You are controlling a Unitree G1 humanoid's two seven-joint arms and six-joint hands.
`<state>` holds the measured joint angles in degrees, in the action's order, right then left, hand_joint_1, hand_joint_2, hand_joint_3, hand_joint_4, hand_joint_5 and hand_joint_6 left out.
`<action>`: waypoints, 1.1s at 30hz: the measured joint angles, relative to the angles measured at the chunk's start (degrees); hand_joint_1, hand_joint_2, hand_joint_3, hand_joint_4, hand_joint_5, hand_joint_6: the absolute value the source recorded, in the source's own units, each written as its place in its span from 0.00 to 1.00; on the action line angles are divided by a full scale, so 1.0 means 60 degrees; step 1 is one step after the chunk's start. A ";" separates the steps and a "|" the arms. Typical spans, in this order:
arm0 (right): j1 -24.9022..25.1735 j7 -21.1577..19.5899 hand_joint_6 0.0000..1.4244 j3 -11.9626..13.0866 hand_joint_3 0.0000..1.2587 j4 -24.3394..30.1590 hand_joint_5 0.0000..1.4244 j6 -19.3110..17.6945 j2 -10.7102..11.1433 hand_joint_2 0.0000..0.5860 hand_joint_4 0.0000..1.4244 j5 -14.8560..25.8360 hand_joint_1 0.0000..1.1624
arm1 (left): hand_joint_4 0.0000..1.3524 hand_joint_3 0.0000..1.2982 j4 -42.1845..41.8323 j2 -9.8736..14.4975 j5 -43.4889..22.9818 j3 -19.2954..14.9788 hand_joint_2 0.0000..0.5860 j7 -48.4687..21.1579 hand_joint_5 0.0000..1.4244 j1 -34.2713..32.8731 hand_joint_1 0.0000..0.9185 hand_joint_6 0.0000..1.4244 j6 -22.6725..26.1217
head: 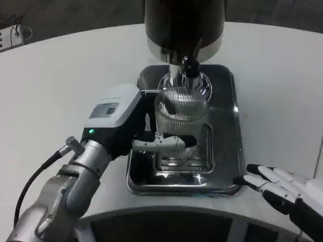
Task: Grasp the cup under the faucet to collect the drink, then remove the cup.
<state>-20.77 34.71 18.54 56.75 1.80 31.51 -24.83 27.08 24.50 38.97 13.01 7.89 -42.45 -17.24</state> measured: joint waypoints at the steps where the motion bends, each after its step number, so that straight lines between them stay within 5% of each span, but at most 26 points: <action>1: -0.0002 0.0000 0.03 0.0012 0.09 -0.0004 0.00 0.0000 -0.0001 0.84 0.00 0.0003 0.36 | 0.49 0.56 0.0002 0.0016 0.0000 0.0021 0.08 -0.0031 0.64 -0.0032 0.16 0.81 0.0020; 7: 0.0007 -0.0047 0.03 0.0044 0.09 -0.0028 0.00 0.0000 -0.0008 0.84 0.00 0.0047 0.36 | 0.25 0.39 0.0111 0.0153 -0.0022 0.0145 0.02 -0.0464 0.43 -0.0283 0.02 0.60 0.0276; 15: 0.0111 -0.0082 0.04 0.0006 0.09 -0.0083 0.00 0.0000 -0.0010 0.84 0.00 0.0060 0.36 | 0.07 0.23 0.0216 0.0434 -0.0229 0.0183 0.01 -0.0961 0.22 -0.0394 0.00 0.37 0.0296; 26: 0.0353 -0.0085 0.04 -0.0231 0.10 -0.0117 0.01 0.0015 -0.0013 0.82 0.00 0.0043 0.36 | 0.07 0.19 -0.0026 0.0728 -0.1218 -0.0253 0.00 -0.1273 0.19 -0.0344 0.00 0.36 -0.0022; 33: 0.0503 -0.0088 0.05 -0.0345 0.10 -0.0314 0.01 0.0063 -0.0015 0.82 0.00 0.0039 0.37 | 0.11 0.20 -0.1094 0.1336 -0.1763 -0.0935 0.00 -0.1500 0.21 0.0677 0.00 0.36 -0.0217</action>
<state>-17.75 34.18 16.47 54.86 2.18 31.42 -24.60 20.51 32.52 28.39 7.40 -1.11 -38.39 -18.54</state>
